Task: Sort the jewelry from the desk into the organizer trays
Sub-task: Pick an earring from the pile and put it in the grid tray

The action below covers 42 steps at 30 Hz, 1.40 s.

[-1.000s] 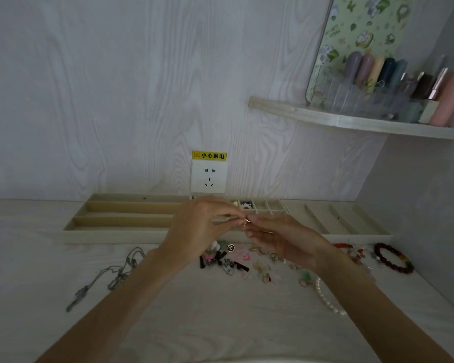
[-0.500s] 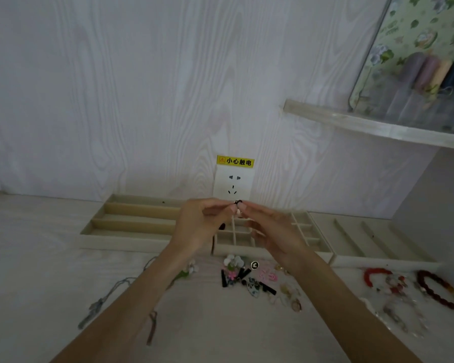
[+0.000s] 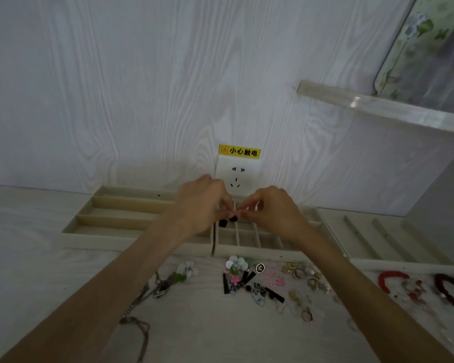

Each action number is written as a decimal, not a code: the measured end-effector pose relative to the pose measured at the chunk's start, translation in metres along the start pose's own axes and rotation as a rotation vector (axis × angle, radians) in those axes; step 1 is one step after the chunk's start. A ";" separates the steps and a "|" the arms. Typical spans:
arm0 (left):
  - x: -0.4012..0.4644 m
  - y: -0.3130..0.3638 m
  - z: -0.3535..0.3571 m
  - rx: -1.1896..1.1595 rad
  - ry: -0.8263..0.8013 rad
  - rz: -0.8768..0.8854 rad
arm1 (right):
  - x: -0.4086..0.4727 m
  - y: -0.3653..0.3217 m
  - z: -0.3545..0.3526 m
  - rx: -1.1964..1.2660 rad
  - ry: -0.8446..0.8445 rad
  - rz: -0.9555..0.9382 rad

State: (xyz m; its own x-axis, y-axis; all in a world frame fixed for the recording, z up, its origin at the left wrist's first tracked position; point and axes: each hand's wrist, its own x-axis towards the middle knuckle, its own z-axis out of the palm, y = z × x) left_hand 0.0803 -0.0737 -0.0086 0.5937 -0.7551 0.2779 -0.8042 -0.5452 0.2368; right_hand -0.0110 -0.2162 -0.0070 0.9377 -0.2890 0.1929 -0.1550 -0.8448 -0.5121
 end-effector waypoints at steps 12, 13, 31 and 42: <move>-0.005 -0.012 0.001 -0.029 0.019 -0.024 | 0.008 0.000 0.014 -0.180 -0.034 -0.009; -0.005 -0.013 0.000 -0.027 0.024 -0.031 | 0.009 0.000 0.015 -0.195 -0.038 0.003; 0.013 0.000 -0.003 0.119 -0.234 -0.038 | 0.017 -0.018 -0.008 -0.330 -0.254 -0.013; 0.023 0.005 0.003 0.131 -0.241 -0.061 | 0.016 -0.024 0.001 -0.573 -0.363 -0.156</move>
State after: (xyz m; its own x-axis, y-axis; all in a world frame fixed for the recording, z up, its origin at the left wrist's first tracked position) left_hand 0.0899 -0.0948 -0.0033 0.6301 -0.7758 0.0342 -0.7733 -0.6228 0.1192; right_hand 0.0076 -0.2003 0.0075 0.9916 -0.0606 -0.1145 -0.0564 -0.9976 0.0403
